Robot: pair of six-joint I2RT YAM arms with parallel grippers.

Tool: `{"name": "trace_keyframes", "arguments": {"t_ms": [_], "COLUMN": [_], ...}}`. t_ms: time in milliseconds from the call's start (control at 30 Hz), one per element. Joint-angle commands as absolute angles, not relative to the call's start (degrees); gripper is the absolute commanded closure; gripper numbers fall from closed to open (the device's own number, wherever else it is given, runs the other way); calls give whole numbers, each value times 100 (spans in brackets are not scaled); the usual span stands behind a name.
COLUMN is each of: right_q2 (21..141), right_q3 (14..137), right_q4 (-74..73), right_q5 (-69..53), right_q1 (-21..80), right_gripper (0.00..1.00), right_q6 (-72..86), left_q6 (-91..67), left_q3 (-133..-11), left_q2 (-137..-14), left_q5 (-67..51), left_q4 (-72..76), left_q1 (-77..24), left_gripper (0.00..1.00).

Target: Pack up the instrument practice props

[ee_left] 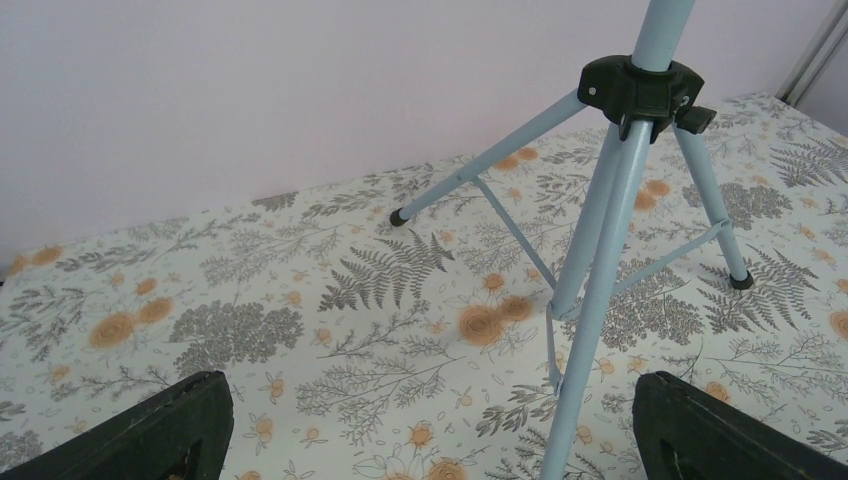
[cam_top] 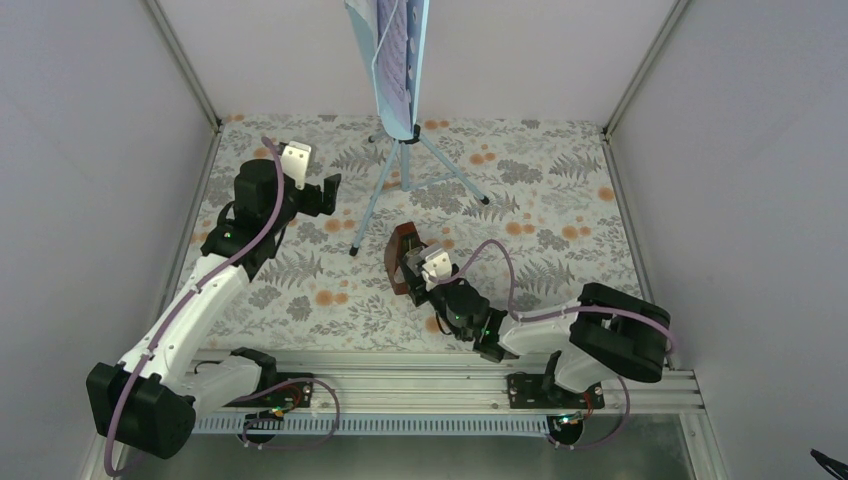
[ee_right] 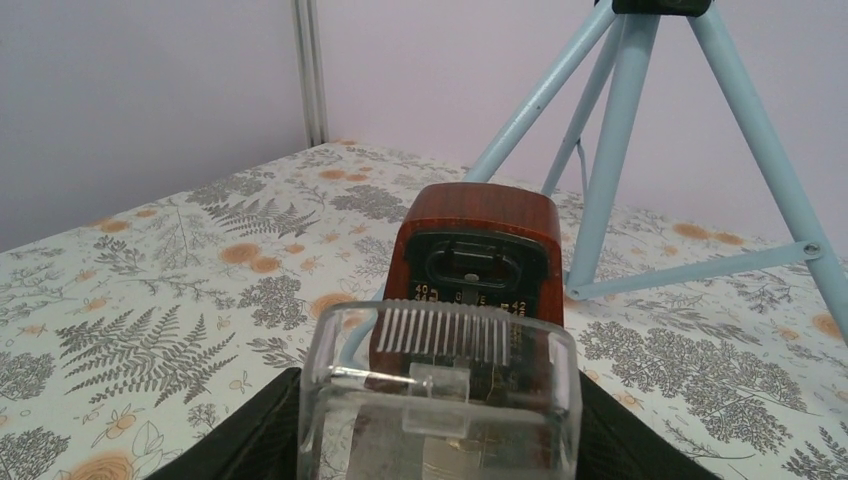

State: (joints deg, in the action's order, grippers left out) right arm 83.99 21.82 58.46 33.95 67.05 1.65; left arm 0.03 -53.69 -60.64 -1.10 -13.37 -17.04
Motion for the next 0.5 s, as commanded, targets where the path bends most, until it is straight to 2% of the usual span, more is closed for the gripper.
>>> {"name": "trace_keyframes", "arguments": {"t_ms": [0,467], "right_q2": [8530,8731], "right_q3": [2136,2158], "right_q4": [6320,6257], "right_q5": [3707,3950], "right_q1": [6684,6645], "right_gripper": [58,58], "right_q6": [156,149], "left_q6": [96,101], "left_q3": [-5352,-5343], "left_q2": [-6033,-6001], "left_q5": [-158,-135], "left_q4": [-1238,-1242], "left_q1": [-1683,-1682], "left_gripper": [1,1]}}
